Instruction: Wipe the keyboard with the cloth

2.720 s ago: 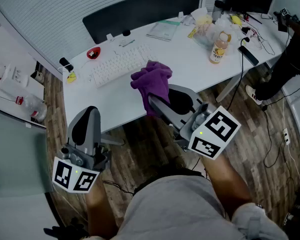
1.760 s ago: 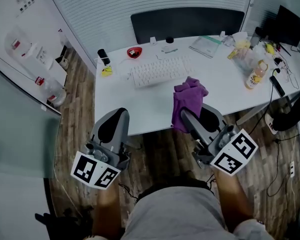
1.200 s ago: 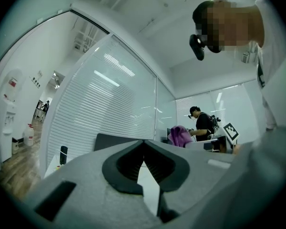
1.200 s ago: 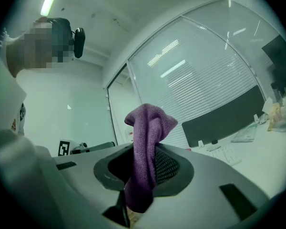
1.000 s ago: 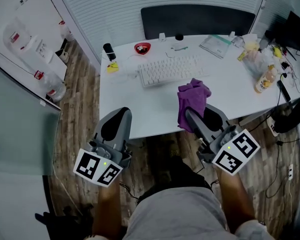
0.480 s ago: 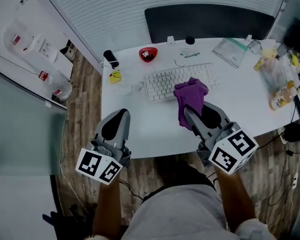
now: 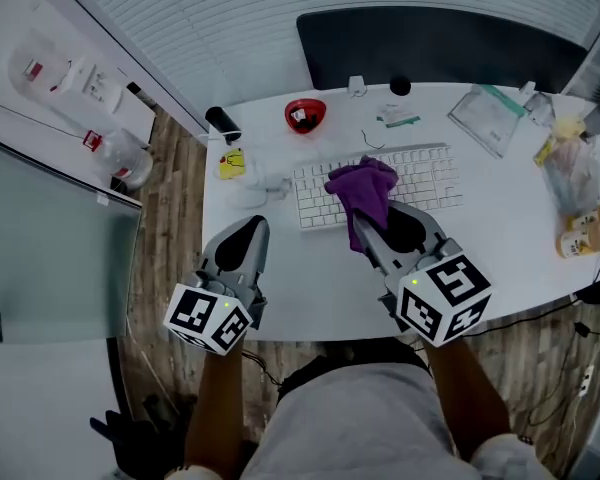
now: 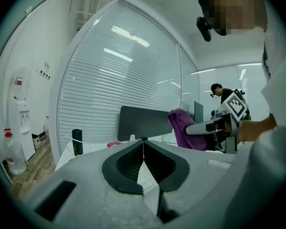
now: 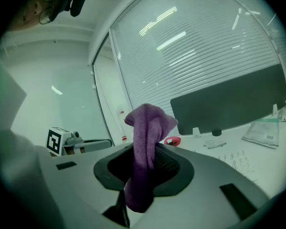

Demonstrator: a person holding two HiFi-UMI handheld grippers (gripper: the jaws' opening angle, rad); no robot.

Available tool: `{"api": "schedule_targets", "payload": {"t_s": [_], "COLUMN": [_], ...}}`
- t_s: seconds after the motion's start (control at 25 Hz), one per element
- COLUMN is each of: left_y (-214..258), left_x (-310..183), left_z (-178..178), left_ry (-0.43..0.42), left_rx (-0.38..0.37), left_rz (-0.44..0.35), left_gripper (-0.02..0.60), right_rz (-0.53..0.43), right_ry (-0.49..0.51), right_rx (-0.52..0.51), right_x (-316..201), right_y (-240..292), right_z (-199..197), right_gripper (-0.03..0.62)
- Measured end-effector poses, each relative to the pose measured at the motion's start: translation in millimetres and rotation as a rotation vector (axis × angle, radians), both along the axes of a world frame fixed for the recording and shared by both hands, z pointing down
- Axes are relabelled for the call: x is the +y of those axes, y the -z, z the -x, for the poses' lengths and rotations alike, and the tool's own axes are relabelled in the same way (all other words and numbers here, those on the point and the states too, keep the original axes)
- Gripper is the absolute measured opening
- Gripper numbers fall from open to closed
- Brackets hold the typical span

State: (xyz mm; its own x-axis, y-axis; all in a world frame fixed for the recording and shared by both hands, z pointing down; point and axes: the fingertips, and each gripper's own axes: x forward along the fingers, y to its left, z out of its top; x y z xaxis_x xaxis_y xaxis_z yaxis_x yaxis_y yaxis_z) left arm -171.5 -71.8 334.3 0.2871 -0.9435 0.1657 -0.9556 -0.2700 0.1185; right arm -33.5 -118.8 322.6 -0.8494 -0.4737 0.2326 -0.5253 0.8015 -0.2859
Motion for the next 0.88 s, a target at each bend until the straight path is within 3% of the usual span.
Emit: {"api": "schedule_targets", "payload": {"t_s": [0.48,0.88], "left_y": [-63,-107], "left_x": [-48,-70], "left_z": [8,17], "left_ry": [-0.024,-0.114], "left_rx": [-0.06,-0.063], "left_rz": [0.178,0.303], "left_gripper": [0.017,0.017], "right_rz": [0.071,0.078], "right_ry": [0.046,0.023], "right_rx": [0.182,0.411], "right_x": [-34,-47], "right_y": [-32,-71], "right_z": [43,83], "right_gripper": [0.086,0.086]}}
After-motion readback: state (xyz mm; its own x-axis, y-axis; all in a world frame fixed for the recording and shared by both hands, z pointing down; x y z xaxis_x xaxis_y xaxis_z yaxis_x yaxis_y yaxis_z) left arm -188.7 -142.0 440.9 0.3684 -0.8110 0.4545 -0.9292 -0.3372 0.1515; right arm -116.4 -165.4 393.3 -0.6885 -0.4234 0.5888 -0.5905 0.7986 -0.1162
